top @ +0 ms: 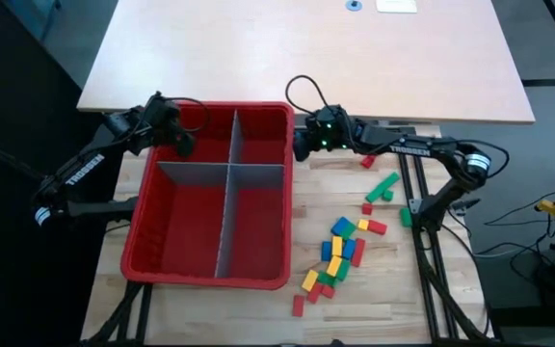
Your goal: Sort blocks
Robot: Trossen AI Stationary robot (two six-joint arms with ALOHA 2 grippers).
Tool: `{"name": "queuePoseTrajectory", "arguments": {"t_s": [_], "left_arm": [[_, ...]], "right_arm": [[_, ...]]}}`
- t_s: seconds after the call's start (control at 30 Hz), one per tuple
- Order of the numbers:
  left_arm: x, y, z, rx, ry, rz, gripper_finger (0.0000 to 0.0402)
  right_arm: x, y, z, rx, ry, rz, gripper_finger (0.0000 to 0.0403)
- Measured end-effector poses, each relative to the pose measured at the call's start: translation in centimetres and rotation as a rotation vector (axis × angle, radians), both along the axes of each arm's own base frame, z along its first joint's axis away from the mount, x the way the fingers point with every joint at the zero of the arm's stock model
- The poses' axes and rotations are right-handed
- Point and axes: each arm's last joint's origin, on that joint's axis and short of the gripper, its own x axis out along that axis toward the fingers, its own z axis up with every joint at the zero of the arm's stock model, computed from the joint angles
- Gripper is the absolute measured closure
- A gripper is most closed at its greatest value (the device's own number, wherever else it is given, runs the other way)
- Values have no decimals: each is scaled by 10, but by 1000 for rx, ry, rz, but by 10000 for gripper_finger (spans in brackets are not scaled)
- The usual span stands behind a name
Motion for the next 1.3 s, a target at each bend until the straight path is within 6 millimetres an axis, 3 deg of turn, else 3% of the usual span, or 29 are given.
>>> {"name": "queuePoseTrajectory", "arguments": {"t_s": [0.2,1.3], "left_arm": [[-1,-1,-1,-8,12,-6,402],[0,0,0,-2,20,-20,402]], "right_arm": [[10,-5,5,-2,15,33,402],[7,1,22,-16,-31,133,403]]}}
